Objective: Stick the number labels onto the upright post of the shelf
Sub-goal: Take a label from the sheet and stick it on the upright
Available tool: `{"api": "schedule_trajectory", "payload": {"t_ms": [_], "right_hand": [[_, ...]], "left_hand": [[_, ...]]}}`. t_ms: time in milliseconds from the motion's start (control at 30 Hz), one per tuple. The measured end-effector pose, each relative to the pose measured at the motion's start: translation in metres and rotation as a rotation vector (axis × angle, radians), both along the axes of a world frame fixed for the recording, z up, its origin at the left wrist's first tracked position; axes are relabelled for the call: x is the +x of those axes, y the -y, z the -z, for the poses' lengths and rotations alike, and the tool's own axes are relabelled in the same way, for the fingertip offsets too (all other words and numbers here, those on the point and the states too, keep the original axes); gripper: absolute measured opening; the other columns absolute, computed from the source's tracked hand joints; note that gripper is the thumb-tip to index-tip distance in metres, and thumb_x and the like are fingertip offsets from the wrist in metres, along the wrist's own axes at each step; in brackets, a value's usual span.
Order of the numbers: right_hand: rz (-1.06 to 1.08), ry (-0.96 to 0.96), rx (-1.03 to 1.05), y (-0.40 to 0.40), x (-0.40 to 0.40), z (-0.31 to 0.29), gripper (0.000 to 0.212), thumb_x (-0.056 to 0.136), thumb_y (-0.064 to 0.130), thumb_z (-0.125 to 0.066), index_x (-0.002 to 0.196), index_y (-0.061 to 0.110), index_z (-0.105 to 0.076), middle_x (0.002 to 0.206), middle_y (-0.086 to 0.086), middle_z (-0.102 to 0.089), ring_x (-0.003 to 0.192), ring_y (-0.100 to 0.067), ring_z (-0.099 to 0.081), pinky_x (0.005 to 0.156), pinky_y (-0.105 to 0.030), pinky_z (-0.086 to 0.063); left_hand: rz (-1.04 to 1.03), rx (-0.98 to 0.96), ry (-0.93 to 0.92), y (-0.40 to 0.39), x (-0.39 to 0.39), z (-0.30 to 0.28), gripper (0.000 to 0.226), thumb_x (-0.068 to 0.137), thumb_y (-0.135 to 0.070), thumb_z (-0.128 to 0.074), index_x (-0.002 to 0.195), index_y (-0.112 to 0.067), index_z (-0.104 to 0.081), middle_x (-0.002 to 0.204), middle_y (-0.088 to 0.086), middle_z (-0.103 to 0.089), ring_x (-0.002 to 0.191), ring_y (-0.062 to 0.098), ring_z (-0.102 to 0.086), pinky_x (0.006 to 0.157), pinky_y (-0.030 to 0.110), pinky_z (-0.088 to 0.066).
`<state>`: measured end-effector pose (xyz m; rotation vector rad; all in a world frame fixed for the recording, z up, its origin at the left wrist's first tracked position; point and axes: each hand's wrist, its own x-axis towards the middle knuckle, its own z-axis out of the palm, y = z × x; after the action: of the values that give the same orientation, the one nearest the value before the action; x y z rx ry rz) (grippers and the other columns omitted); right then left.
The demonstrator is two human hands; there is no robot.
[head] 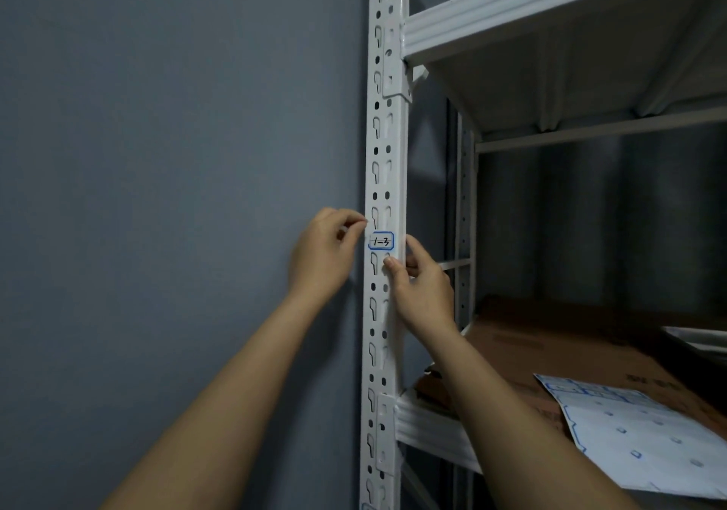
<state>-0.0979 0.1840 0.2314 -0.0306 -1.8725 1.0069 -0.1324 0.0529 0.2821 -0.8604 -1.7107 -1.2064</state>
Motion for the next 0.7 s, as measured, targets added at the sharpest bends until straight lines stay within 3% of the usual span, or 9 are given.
{"api": "schedule_trajectory", "payload": {"t_ms": [167,300,400,467,600,700], "right_hand": [[-0.018,-0.013,0.013,0.000,0.010,-0.002,0.034,0.092,0.039,-0.057,0.125,0.045,-0.051,0.100,0.011,-0.071,0.091,-0.012,-0.067,0.085,-0.043,-0.054],[-0.084,-0.039,-0.015,0.001,0.013,-0.003,0.032,0.090,0.034,-0.060,0.122,0.041,-0.058,0.095,0.013,-0.073,0.087,-0.008,-0.068,0.083,-0.042,-0.056],[-0.040,-0.100,-0.030,0.004,0.019,-0.005,0.035,0.087,0.038,-0.063,0.121,0.031,-0.062,0.111,0.006,-0.068,0.098,-0.011,-0.065,0.089,-0.041,-0.053],[0.048,-0.166,0.021,0.005,0.026,-0.007,0.031,0.090,0.029,-0.063,0.121,0.023,-0.063,0.119,0.001,-0.061,0.105,-0.015,-0.060,0.092,-0.037,-0.050],[0.214,-0.206,0.388,0.006,0.033,-0.029,0.018,0.092,0.022,-0.062,0.109,0.018,-0.070,0.110,0.001,-0.057,0.105,-0.016,-0.051,0.079,-0.027,-0.042],[0.358,-0.250,0.745,0.002,0.028,-0.055,0.011,0.086,0.014,-0.068,0.096,0.012,-0.073,0.100,-0.006,-0.062,0.094,-0.028,-0.053,0.067,-0.030,-0.039]], "left_hand": [[0.326,0.187,0.236,0.003,0.015,0.010,0.021,0.092,-0.017,-0.059,0.078,-0.031,-0.064,0.073,-0.009,-0.064,0.070,0.005,-0.059,0.055,0.017,-0.049],[0.445,0.268,0.327,0.010,0.022,0.020,0.015,0.089,-0.016,-0.063,0.080,-0.028,-0.065,0.073,-0.011,-0.065,0.065,-0.004,-0.060,0.052,0.015,-0.048],[0.438,0.300,0.349,0.015,0.025,0.025,0.012,0.084,-0.018,-0.070,0.077,-0.025,-0.062,0.074,-0.008,-0.064,0.066,-0.003,-0.060,0.050,0.013,-0.046],[0.411,0.289,0.351,0.016,0.026,0.025,0.016,0.083,-0.020,-0.071,0.074,-0.023,-0.058,0.073,-0.007,-0.062,0.068,0.002,-0.058,0.049,0.013,-0.045],[0.387,0.292,0.362,0.012,0.025,0.025,0.018,0.086,-0.020,-0.068,0.072,-0.023,-0.057,0.069,-0.006,-0.059,0.065,0.005,-0.056,0.050,0.016,-0.046],[0.365,0.293,0.375,0.006,0.017,0.025,0.018,0.088,-0.020,-0.065,0.072,-0.025,-0.058,0.069,-0.006,-0.060,0.069,0.009,-0.057,0.063,0.027,-0.049]]}}
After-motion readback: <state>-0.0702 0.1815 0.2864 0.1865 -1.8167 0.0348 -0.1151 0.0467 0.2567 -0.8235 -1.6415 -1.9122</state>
